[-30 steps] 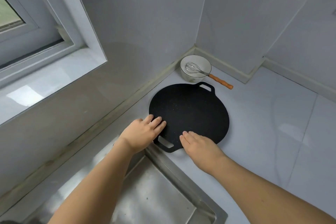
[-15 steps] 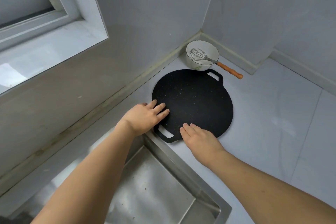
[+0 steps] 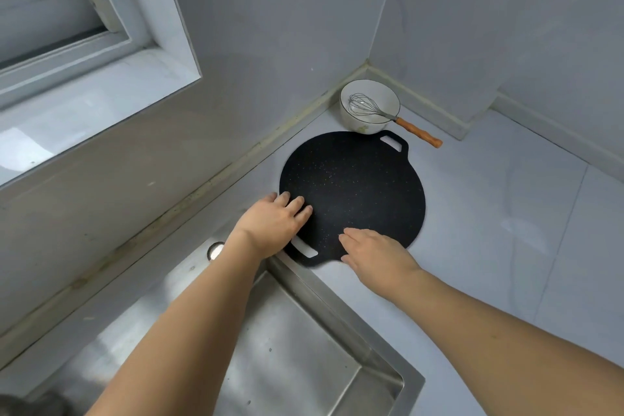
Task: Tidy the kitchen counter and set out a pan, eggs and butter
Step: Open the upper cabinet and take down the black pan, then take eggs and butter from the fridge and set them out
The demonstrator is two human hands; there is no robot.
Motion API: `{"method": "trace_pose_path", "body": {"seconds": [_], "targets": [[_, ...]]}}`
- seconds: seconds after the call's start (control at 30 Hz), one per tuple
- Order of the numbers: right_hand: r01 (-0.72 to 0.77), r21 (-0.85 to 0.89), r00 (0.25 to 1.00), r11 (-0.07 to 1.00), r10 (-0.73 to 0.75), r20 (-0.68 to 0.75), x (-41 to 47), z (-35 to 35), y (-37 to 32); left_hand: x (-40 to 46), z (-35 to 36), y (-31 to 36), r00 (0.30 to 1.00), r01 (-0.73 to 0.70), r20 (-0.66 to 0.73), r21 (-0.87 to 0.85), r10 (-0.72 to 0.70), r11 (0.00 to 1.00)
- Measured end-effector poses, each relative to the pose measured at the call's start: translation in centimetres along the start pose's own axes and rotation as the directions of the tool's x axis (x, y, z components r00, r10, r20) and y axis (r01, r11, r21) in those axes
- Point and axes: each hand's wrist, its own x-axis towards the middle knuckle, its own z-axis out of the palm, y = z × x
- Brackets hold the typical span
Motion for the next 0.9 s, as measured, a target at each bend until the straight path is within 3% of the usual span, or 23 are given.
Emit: {"method": "trace_pose_path", "body": {"seconds": [0.2,0.5,0.63,0.9], "targets": [[-0.090,0.076,0.996,0.993,0.092,-0.020,-3.9,-2.9,2.1,1.1,-5.4,2.6,1.000,0.006,-0.012,-0.132,-0.008,0.991],[-0.240,0.138,0.958,0.961,0.257,-0.128,-13.1,-6.1,8.1,4.6,-16.2,9.2,0.976,-0.065,-0.219,-0.231,0.013,0.971],[-0.335,0.174,0.921,0.926,0.361,-0.146,-19.0,-6.5,11.4,5.4,-21.1,13.4,0.961,-0.073,-0.275,-0.277,-0.006,0.958],[-0.524,0.298,0.770,0.798,0.593,-0.236,-36.6,-5.0,18.4,5.9,-33.6,27.2,0.930,-0.226,-0.336,-0.209,0.147,0.951]]}}
